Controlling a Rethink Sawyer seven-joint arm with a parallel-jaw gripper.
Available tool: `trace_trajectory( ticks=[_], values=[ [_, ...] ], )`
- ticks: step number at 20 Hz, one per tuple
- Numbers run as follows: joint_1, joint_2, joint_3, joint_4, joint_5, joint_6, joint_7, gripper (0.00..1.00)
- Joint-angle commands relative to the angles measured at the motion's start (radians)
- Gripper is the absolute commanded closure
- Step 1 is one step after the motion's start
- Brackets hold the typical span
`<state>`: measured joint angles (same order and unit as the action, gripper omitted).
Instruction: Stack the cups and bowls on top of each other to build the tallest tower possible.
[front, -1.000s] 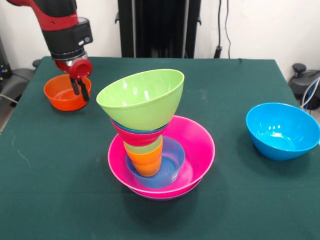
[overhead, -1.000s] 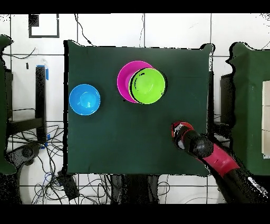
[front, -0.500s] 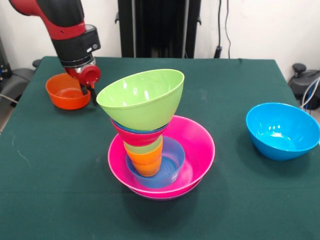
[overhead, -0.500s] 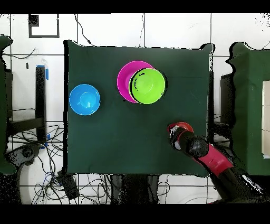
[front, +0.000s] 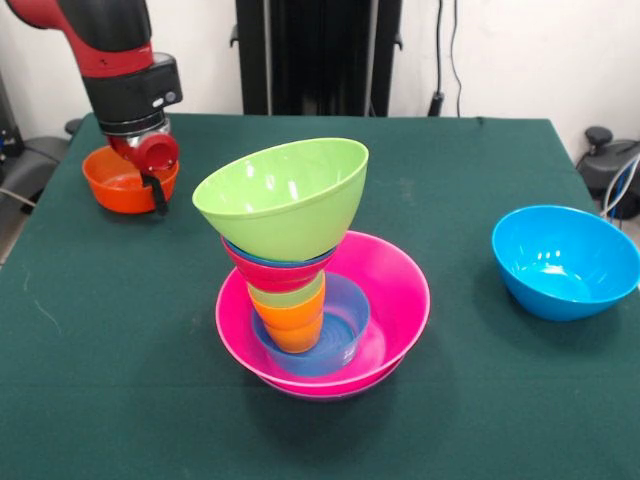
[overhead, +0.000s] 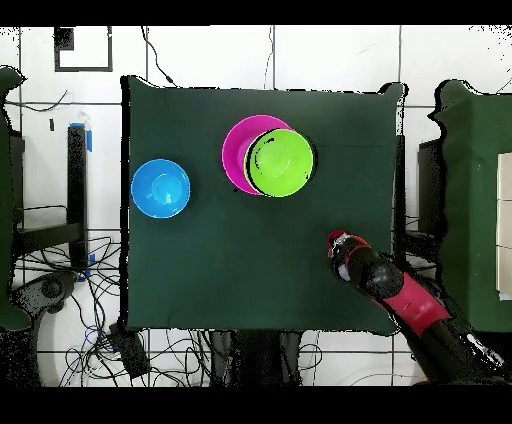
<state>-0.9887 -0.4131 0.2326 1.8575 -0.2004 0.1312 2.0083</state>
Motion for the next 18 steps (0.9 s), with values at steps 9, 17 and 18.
trace_trajectory(
  ticks=[9,17,18],
  values=[
    [0.072,-0.211,0.018,0.108,0.023,0.024,0.138,1.0],
    [0.122,-0.407,-0.013,0.281,0.129,0.103,0.216,1.0],
    [0.127,-0.419,-0.015,0.29,0.141,0.111,0.217,1.0]
  ],
)
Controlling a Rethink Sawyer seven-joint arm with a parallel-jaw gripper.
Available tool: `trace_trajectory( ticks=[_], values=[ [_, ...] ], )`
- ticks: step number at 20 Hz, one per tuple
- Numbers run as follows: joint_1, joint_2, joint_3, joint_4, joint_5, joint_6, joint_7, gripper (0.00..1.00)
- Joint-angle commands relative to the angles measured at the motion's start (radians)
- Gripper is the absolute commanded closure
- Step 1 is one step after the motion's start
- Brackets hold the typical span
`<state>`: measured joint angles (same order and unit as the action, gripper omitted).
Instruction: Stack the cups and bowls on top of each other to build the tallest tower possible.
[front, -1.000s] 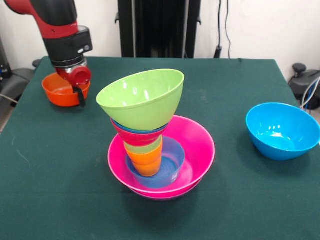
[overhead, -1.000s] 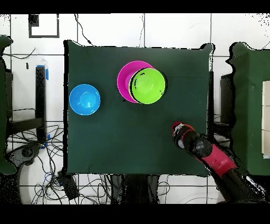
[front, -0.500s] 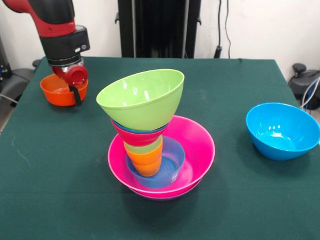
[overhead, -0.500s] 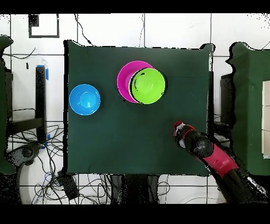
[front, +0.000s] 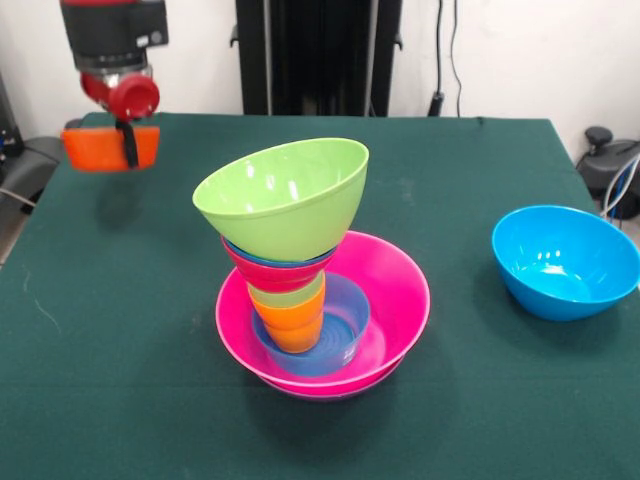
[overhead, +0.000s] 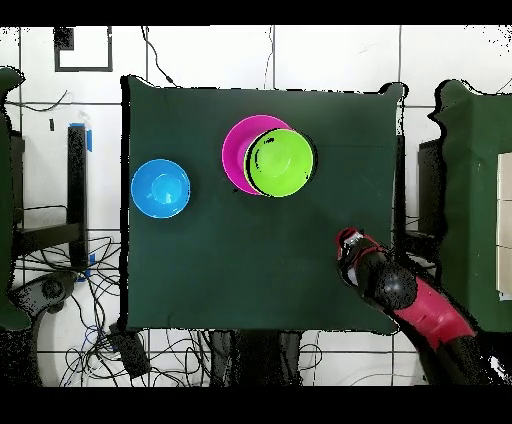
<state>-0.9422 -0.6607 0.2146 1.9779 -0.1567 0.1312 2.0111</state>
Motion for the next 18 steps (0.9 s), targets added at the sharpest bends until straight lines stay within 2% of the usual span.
trace_trajectory(
  ticks=[1,18],
  values=[
    [0.082,-0.175,0.001,0.174,0.106,0.112,0.211,1.0],
    [0.14,-0.255,-0.051,0.292,0.233,0.106,0.22,1.0]
  ],
)
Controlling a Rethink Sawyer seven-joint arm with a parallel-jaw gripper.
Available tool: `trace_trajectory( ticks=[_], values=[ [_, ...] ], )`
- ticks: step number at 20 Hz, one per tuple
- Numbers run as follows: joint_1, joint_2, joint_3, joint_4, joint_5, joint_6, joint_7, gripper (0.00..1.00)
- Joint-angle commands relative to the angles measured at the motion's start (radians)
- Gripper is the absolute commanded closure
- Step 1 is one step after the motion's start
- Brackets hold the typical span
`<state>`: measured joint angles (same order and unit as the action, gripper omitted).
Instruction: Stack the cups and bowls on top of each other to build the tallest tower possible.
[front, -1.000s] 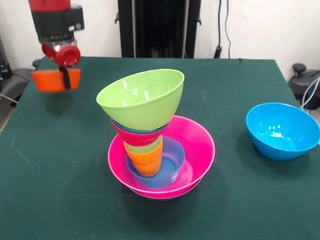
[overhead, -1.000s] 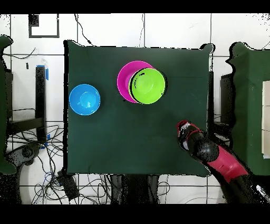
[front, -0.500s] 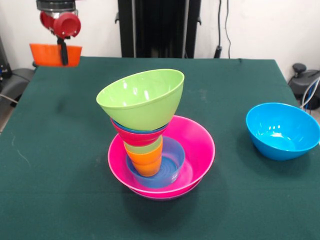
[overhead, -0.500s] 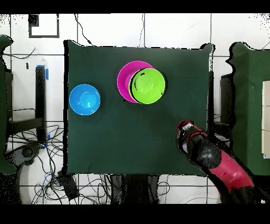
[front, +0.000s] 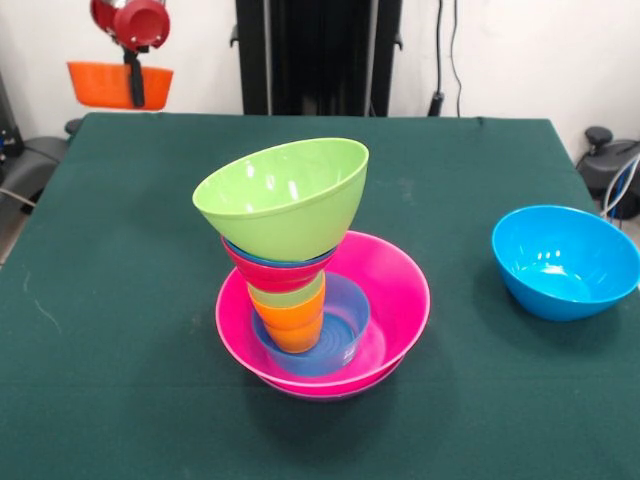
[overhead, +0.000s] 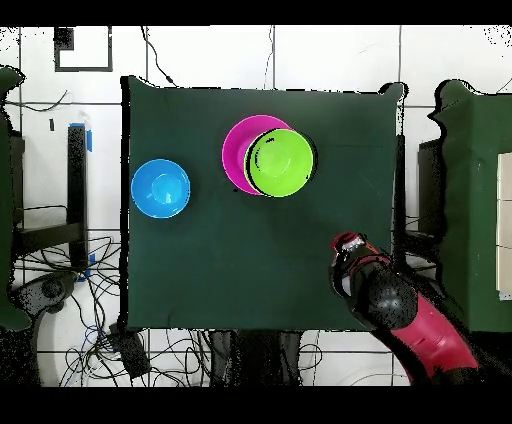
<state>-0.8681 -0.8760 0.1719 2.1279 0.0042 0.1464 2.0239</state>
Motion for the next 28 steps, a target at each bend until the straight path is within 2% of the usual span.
trace_trajectory(
  ticks=[1,11,18,23,28],
  values=[
    [0.069,-0.044,-0.009,0.147,0.076,0.091,0.208,1.0],
    [0.133,-0.095,-0.027,0.22,0.165,0.062,0.252,1.0],
    [0.221,-0.123,-0.028,0.268,0.251,0.014,0.338,1.0],
    [0.325,-0.124,-0.06,0.268,0.319,-0.013,0.423,1.0],
    [0.452,-0.124,-0.118,0.235,0.385,0.018,0.501,1.0]
  ],
)
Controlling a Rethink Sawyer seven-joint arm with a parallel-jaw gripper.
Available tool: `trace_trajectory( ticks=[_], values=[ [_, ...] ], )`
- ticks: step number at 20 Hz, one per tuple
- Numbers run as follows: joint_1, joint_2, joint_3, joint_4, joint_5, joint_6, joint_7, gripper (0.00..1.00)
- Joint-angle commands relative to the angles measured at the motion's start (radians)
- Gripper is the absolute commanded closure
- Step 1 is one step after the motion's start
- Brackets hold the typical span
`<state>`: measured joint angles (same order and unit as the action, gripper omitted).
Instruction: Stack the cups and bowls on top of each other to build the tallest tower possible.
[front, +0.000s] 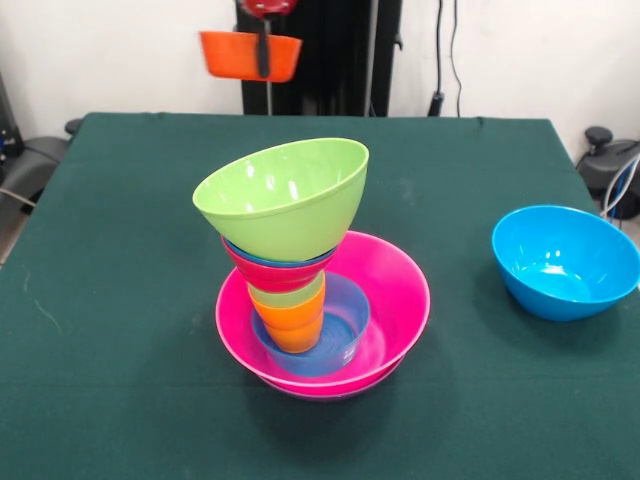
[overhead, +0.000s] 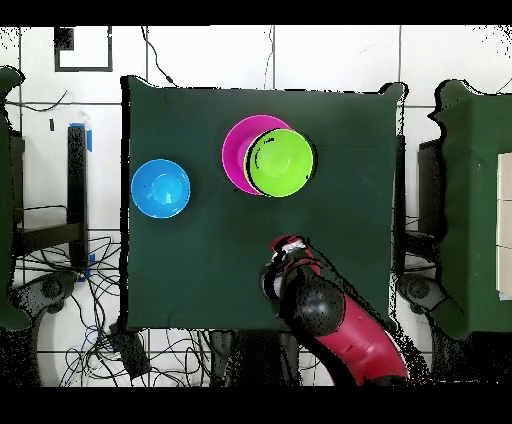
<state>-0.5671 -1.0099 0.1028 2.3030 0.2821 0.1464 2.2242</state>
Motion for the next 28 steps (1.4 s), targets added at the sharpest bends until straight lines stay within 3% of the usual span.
trace_trajectory(
  ticks=[1,5,10,14,24,28],
  values=[
    [0.167,0.011,-0.057,0.055,0.115,0.021,0.312,1.0],
    [0.263,0.014,-0.098,0.03,0.164,0.037,0.376,1.0],
    [0.453,0.025,-0.214,-0.042,0.235,0.11,0.498,1.0],
    [0.569,0.044,-0.297,-0.112,0.262,0.178,0.573,1.0],
    [0.791,0.159,-0.447,-0.309,0.319,0.281,0.783,1.0],
    [0.828,0.212,-0.475,-0.408,0.332,0.331,0.848,1.0]
  ],
)
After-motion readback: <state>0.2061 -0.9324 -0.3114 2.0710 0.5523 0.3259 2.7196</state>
